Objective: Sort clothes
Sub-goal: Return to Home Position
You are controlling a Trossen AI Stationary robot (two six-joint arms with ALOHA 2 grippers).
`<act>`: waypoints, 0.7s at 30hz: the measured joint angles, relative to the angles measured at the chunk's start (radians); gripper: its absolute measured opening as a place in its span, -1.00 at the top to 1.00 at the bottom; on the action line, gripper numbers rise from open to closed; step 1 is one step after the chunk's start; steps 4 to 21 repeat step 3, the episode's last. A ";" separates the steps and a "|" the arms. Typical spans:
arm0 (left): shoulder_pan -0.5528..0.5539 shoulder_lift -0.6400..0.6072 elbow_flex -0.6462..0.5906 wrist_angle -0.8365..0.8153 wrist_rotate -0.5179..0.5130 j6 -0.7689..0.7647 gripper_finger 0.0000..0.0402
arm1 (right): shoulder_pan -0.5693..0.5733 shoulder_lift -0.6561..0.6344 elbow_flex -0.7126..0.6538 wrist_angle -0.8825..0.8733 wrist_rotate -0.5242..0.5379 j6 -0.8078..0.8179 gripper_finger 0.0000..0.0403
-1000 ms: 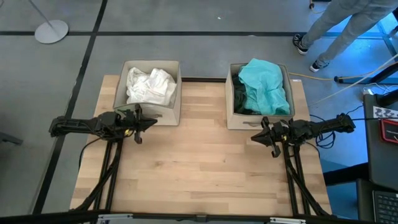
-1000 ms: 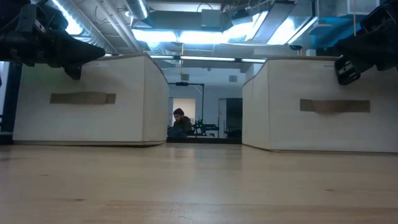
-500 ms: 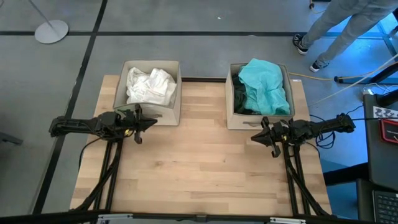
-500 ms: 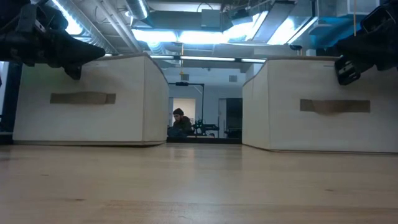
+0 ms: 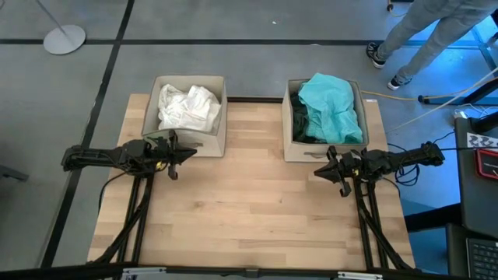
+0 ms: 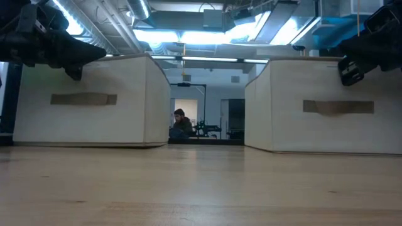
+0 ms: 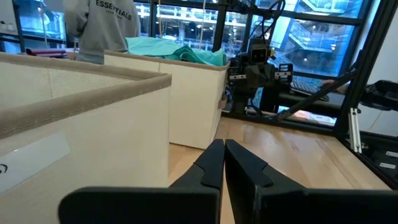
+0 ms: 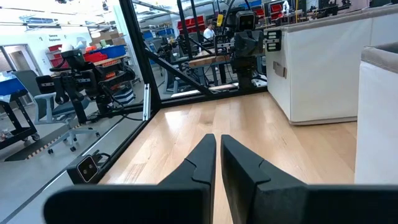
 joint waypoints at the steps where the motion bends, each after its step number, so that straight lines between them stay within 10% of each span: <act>1: 0.000 0.000 0.000 0.000 0.000 0.000 0.97 | 0.000 0.000 0.000 0.000 0.000 0.000 0.86; 21: 0.000 0.000 0.000 0.000 0.000 0.002 0.97 | 0.000 0.000 0.000 0.000 0.000 0.000 0.86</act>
